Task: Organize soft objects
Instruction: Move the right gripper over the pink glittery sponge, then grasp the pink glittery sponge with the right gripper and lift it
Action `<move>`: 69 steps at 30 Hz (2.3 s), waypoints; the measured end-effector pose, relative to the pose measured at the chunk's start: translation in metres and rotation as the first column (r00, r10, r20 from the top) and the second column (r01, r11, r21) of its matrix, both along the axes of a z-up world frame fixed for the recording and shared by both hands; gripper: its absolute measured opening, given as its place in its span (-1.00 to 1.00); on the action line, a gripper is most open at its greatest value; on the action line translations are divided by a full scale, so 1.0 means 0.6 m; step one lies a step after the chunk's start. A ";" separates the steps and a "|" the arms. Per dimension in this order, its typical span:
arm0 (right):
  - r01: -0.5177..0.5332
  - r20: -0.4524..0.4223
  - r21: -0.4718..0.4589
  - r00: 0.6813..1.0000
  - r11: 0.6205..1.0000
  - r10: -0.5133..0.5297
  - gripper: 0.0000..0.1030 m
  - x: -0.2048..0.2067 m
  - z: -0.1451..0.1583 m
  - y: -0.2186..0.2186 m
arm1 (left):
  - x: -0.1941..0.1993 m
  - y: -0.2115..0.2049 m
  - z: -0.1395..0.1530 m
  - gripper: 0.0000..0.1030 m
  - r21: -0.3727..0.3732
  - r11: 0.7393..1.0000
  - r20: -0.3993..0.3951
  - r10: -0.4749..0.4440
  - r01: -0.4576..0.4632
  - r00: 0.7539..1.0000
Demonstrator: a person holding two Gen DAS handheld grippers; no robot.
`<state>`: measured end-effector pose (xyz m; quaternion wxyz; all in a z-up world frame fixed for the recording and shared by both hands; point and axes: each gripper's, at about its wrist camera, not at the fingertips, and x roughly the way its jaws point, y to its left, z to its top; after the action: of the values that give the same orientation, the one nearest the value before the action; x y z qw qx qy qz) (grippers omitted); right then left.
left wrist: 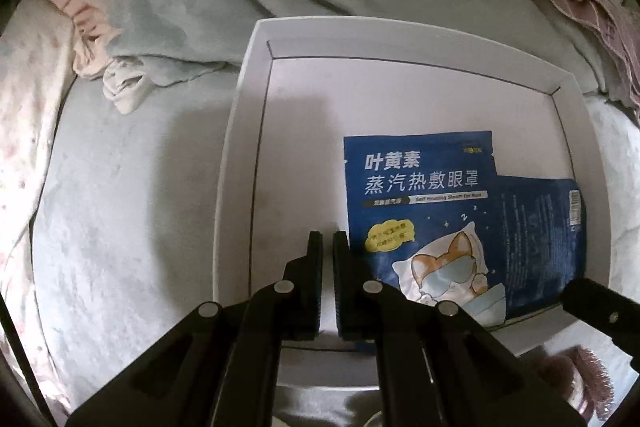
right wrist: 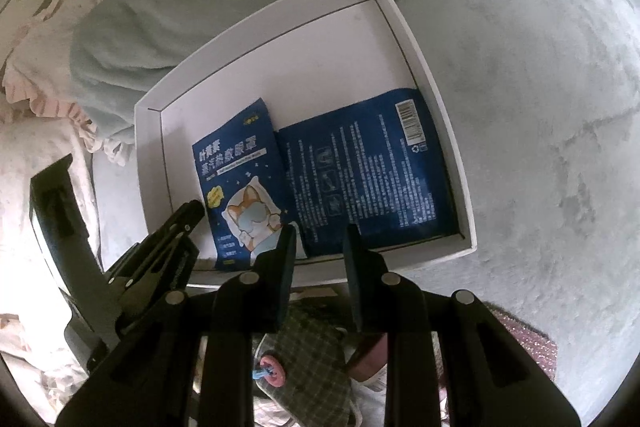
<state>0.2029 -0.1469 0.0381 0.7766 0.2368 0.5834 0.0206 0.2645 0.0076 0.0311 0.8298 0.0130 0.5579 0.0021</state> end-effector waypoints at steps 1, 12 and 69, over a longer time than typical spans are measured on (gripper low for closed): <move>0.000 -0.001 -0.001 1.000 1.000 0.000 -0.49 0.001 0.000 -0.001 | -0.001 0.007 0.002 -0.93 -0.031 0.999 0.003 0.005 -0.005 1.000; -0.059 0.021 -0.080 0.998 0.995 0.061 -0.49 -0.021 0.055 0.012 | -0.075 0.003 0.079 -0.93 -0.200 0.979 -0.030 0.014 -0.020 0.999; 0.379 -0.184 0.133 0.917 0.916 -0.353 0.44 -0.234 -0.019 -0.180 | -0.424 -0.146 0.257 -0.91 -0.201 0.979 -0.074 -0.048 0.032 0.996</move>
<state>0.0627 -0.2551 0.0269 0.6962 0.4068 0.5837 -0.0956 0.0104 -0.0802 0.1852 0.8042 -0.0588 0.5872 -0.0709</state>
